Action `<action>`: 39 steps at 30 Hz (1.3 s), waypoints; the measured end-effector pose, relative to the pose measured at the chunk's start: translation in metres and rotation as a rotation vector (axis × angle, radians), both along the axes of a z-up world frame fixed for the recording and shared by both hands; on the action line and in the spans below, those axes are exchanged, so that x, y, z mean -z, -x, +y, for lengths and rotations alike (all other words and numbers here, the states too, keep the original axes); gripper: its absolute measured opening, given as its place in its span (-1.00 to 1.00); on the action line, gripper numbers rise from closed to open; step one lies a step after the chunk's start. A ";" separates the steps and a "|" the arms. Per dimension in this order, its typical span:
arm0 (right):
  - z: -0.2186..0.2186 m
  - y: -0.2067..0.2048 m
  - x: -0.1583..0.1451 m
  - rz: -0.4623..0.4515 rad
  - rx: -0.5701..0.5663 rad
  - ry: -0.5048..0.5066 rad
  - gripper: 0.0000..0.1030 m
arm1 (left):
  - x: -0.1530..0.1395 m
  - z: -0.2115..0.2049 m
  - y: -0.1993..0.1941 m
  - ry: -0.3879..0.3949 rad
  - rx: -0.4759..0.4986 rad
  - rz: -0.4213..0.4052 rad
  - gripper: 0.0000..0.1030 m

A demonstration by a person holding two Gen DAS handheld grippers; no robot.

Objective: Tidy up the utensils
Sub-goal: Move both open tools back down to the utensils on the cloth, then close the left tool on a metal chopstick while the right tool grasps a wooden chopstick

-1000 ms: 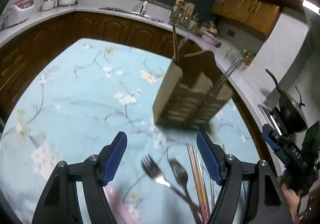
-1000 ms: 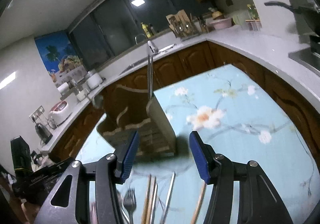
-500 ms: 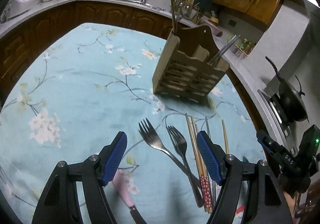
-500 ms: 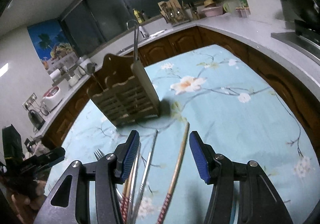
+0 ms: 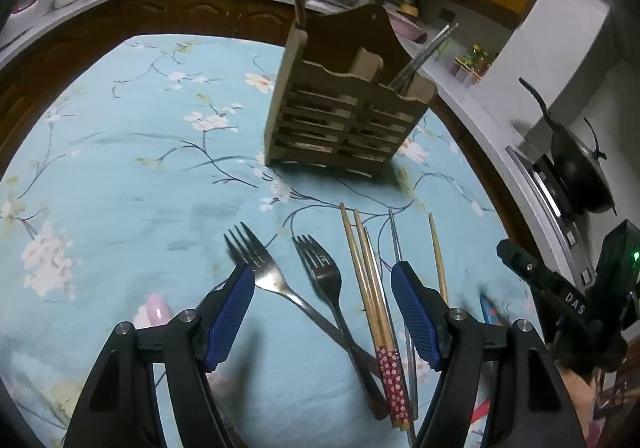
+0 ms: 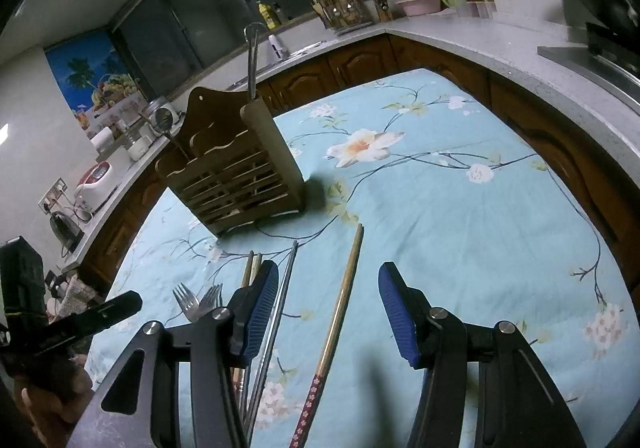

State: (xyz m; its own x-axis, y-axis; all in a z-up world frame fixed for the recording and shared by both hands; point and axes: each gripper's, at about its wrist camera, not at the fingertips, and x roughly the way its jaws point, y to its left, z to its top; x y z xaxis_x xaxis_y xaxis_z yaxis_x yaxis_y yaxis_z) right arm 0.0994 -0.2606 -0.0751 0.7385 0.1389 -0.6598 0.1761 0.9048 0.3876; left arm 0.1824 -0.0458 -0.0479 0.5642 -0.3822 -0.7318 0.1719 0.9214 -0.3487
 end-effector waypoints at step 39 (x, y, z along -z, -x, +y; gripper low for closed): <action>0.007 -0.104 0.058 0.262 -0.129 0.168 -0.73 | 0.072 -0.053 -0.093 -0.039 0.077 0.213 -0.49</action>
State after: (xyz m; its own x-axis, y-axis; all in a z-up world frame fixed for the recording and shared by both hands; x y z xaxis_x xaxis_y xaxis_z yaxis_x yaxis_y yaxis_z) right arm 0.2036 -0.2539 -0.1326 0.5240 0.0931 -0.8466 0.1302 0.9736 0.1877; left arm 0.2755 -0.0985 -0.1197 0.3657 -0.3872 -0.8463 0.1683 0.9219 -0.3490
